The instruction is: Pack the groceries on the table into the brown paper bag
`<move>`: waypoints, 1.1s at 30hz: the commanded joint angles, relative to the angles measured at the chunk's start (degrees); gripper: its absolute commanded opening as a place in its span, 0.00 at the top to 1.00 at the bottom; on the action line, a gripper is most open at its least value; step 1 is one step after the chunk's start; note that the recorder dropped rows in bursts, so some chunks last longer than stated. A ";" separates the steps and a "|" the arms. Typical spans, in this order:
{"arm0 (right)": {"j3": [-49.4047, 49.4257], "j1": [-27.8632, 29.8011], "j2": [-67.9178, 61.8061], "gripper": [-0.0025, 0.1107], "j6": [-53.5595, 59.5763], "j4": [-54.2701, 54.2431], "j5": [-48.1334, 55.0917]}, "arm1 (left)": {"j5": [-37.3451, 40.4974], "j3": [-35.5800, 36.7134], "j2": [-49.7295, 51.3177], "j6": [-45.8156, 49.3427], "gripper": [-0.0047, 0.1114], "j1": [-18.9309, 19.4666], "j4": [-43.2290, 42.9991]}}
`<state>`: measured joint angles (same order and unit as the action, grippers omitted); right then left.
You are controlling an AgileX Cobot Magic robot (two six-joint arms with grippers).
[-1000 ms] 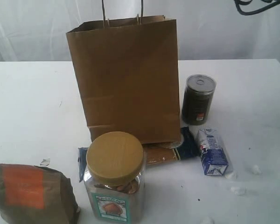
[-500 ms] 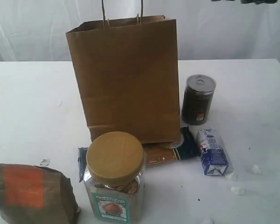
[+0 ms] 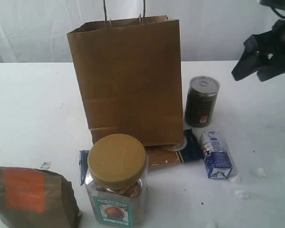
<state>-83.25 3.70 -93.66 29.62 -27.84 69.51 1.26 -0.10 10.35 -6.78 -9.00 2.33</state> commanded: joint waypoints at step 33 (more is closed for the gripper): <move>28.04 -17.44 -13.27 0.98 45.92 -48.50 -28.63 | 0.14 0.10 -0.32 -0.32 0.96 -0.43 0.58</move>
<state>-55.48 -13.68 -106.10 72.72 -73.42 41.96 1.26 -0.10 10.35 -6.78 -9.00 2.33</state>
